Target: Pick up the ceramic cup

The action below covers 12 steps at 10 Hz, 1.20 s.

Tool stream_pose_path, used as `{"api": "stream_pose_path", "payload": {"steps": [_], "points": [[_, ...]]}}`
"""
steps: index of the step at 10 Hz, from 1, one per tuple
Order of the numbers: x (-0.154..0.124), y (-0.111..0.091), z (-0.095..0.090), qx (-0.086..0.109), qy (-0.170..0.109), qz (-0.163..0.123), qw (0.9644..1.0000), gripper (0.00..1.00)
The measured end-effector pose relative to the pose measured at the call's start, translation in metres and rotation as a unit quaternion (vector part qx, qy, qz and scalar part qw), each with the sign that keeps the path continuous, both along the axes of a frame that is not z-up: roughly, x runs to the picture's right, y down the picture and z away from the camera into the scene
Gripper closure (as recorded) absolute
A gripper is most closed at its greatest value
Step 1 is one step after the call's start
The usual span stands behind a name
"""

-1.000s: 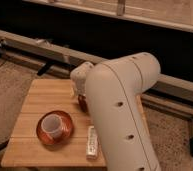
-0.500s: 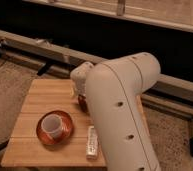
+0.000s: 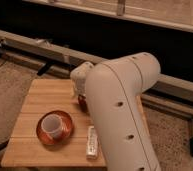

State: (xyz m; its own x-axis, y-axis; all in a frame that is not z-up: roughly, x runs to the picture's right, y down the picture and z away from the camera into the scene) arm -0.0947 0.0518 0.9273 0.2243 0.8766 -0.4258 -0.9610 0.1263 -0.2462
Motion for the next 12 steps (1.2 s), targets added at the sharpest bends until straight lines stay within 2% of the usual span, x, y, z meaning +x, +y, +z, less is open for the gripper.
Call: {"api": "stream_pose_path", "payload": {"steps": [5, 7, 9, 10, 12], "points": [[0.001, 0.000, 0.000, -0.002, 0.002, -0.001, 1.0000, 0.31], [-0.015, -0.005, -0.010, -0.008, -0.001, -0.048, 0.9988, 0.31], [-0.041, -0.002, -0.037, 0.000, -0.018, -0.097, 0.9951, 0.31], [-0.056, 0.000, -0.058, 0.007, -0.030, -0.122, 0.9921, 0.31], [-0.070, -0.005, -0.094, 0.016, -0.046, -0.148, 0.9878, 0.31]]}}
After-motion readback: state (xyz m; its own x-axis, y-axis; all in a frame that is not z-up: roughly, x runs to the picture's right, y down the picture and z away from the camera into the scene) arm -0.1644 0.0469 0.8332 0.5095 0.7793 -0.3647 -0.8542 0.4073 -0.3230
